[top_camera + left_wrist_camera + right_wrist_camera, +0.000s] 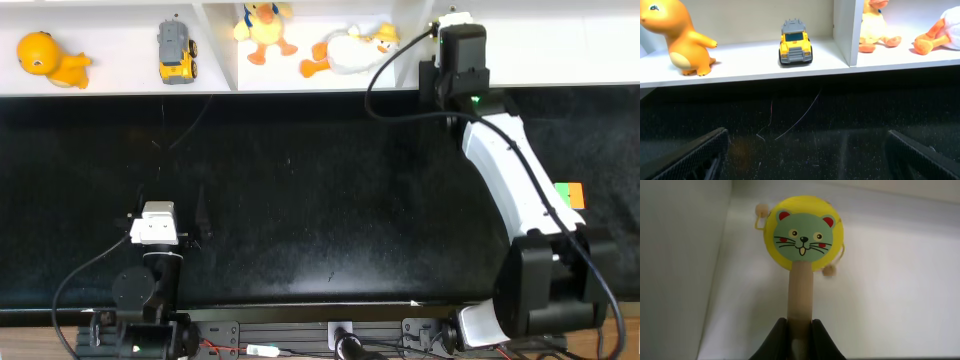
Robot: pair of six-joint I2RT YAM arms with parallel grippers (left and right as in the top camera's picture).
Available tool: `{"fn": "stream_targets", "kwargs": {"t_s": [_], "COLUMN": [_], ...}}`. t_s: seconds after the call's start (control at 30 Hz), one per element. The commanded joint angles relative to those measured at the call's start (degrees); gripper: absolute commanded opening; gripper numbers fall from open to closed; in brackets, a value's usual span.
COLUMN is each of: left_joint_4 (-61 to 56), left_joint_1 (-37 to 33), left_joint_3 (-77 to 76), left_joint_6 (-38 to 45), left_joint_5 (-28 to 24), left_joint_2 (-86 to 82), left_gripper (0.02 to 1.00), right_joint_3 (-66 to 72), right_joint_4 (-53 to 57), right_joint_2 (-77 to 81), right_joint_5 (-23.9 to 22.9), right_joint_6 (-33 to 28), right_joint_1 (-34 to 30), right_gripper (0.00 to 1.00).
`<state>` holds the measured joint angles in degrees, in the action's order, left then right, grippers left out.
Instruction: Store Toys
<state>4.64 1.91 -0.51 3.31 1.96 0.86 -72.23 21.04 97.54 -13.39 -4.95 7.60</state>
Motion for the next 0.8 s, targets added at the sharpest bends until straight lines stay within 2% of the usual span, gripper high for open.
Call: {"fn": "stream_targets", "kwargs": {"t_s": [0.03,0.07,0.17,0.4,0.53,0.8], "left_joint_4": [0.2,0.2,0.2,0.2,0.2,0.2], "left_joint_1": [0.5,0.5,0.5,0.5,0.5,0.5], "left_joint_3": [0.0,0.0,0.0,0.0,0.0,0.0], "left_joint_6": [-0.8,-0.8,-0.8,-0.8,-0.8,-0.8], "left_joint_5": [-0.4,-0.4,-0.4,-0.4,-0.3,-0.3], "left_joint_2": [-0.7,-0.7,-0.7,-0.7,-0.7,-0.7], "left_gripper": [0.998,0.998,0.998,0.998,0.998,0.998], "right_joint_3": [-1.6,-1.6,-1.6,-0.3,5.4,22.6], "right_joint_4": [-2.2,-2.4,-2.0,10.1,14.3,23.3], "right_joint_2": [2.2,2.4,2.2,-5.0,-13.2,-36.4], "right_joint_5": [1.0,1.7,2.0,2.0,1.7,2.0], "right_joint_6": [-0.2,-0.2,1.4,5.4,5.4,6.3], "right_joint_1": [-0.1,-0.1,-0.1,-0.1,-0.1,-0.1], "right_gripper": [0.397,0.511,0.641,0.781,0.985,0.996]}}
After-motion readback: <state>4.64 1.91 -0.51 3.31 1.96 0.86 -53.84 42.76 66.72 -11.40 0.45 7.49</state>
